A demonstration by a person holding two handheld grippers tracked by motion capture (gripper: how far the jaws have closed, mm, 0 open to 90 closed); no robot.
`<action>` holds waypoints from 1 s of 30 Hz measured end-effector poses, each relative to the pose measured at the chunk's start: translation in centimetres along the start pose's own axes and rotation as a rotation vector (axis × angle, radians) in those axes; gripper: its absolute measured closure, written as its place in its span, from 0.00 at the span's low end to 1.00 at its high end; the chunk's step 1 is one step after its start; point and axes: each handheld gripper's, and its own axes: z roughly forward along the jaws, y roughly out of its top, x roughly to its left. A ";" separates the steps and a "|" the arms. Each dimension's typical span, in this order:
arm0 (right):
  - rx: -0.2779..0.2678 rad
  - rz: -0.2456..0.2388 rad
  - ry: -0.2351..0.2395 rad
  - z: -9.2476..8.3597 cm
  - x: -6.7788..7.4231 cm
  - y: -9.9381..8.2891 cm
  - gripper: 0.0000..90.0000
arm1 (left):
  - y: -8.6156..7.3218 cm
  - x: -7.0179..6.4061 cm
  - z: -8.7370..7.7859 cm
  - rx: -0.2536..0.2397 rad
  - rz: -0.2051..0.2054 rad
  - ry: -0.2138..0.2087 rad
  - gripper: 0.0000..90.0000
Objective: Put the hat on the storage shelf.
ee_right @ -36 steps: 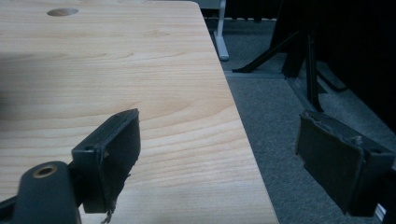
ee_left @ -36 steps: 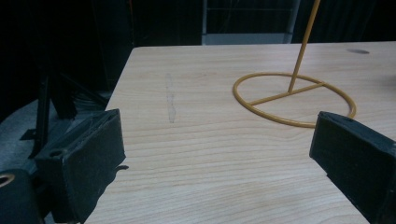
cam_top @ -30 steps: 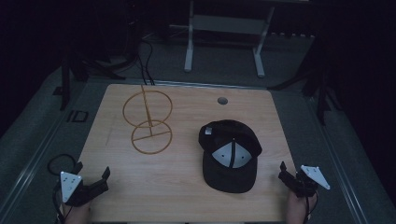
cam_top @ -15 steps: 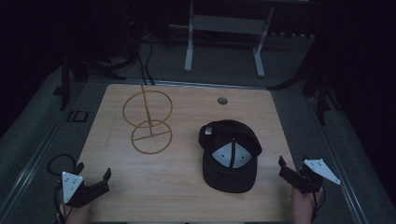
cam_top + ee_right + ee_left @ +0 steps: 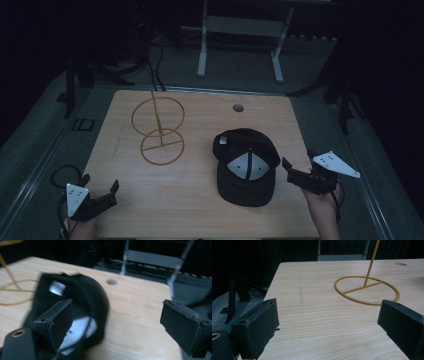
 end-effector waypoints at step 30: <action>0.230 -0.138 -0.139 9.0 4.0 -1.0 0.97 | 0.2 -0.7 -0.1 0.042 0.019 -0.001 0.04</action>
